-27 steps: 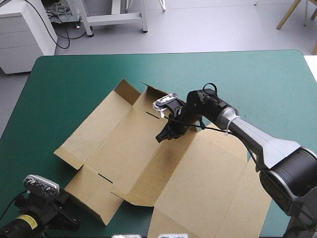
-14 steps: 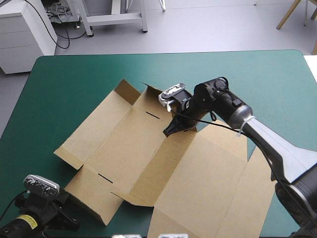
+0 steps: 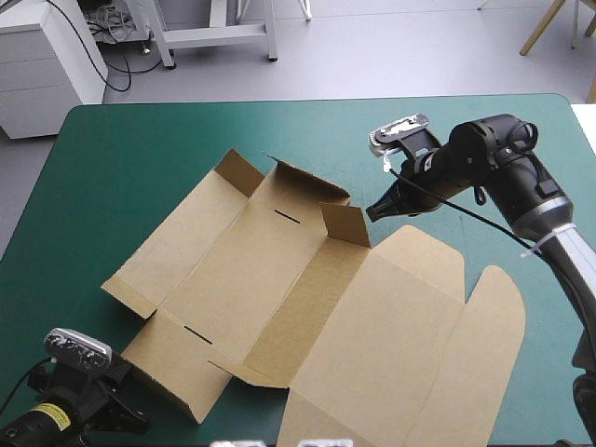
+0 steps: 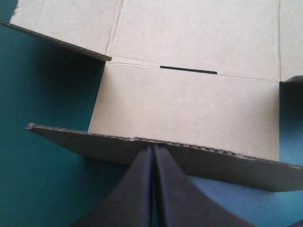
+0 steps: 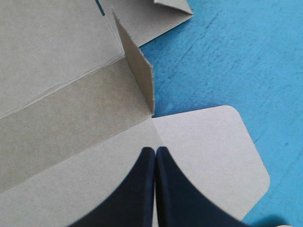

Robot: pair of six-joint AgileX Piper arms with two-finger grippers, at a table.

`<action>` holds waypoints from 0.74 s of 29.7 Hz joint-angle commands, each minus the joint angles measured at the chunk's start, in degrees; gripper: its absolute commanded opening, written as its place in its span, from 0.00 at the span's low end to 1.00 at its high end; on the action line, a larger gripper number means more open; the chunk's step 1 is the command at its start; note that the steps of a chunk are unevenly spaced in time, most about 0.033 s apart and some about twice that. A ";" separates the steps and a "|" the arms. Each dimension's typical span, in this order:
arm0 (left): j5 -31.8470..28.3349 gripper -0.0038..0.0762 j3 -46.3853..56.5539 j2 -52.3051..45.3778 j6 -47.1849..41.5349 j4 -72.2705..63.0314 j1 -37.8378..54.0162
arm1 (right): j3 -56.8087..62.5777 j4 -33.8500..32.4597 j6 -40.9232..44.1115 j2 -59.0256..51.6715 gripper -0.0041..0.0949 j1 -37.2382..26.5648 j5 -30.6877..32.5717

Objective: Fold the box

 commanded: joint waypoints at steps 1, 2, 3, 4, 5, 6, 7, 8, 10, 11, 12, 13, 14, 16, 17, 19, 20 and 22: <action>-2.92 0.04 -1.20 0.80 0.09 -0.36 0.01 | -1.90 0.34 -0.13 -3.07 0.02 -1.19 -1.32; -2.92 0.04 -1.20 0.80 0.09 -0.36 0.01 | -1.90 0.19 -0.13 -3.07 0.02 -1.19 -1.32; -2.92 0.04 -1.20 0.80 0.09 -0.36 0.01 | -1.90 0.19 -0.13 -3.07 0.02 -1.19 -1.32; -2.92 0.04 -1.20 0.80 0.09 -0.36 0.01 | -1.90 0.19 -0.13 -3.07 0.02 -1.19 -1.32; -2.92 0.04 -1.20 0.80 0.09 -0.36 0.01 | -1.90 0.19 -0.13 -2.96 0.02 -1.19 -1.32; -2.92 0.04 -1.20 0.80 0.09 -0.36 0.01 | -1.90 0.19 -0.13 -2.96 0.02 -1.19 -1.32; -2.92 0.04 -1.20 0.80 0.09 -0.36 0.01 | -1.90 0.19 -0.13 -2.96 0.02 -1.19 -1.32; -2.92 0.04 -1.20 0.80 0.09 -0.36 0.01 | -1.90 0.19 -0.13 -2.96 0.02 -1.19 -1.32; -2.92 0.04 -1.20 0.80 0.09 -0.36 0.01 | -1.90 0.19 -0.13 -2.96 0.03 -1.19 -1.32; -2.92 0.04 -1.20 0.80 0.09 -0.36 0.01 | -1.90 0.19 -0.13 -2.96 0.04 -1.19 -1.32; -2.92 0.04 -1.20 0.80 0.09 -0.36 0.01 | -1.90 0.19 -0.13 -2.96 0.07 -1.19 -1.32; -2.92 0.04 -1.20 0.80 0.09 -0.36 0.01 | -1.90 0.09 -0.13 -2.96 0.11 -1.08 -1.32; -2.92 0.04 -1.20 0.80 0.09 -0.36 0.01 | -1.90 -0.07 -0.13 -2.96 0.16 -1.08 -1.32; -2.92 0.04 -1.20 0.80 0.09 -0.36 0.01 | -1.90 -0.20 -0.13 -2.96 0.29 -1.08 -1.32; -2.92 0.04 -1.20 0.80 0.09 -0.36 0.01 | -1.90 -0.20 -0.13 -2.96 0.37 -1.08 -1.32; -2.92 0.04 -1.20 0.80 0.09 -0.36 0.01 | -1.90 -0.20 -0.13 -2.96 0.53 -1.08 -1.32; -2.92 0.04 -1.20 0.80 0.09 -0.36 0.01 | -1.90 -0.20 -0.13 -2.84 0.60 -1.08 -1.58; -2.92 0.04 -1.20 0.80 0.09 -0.36 0.01 | -1.90 -0.09 -0.13 -2.71 0.69 -1.08 -2.13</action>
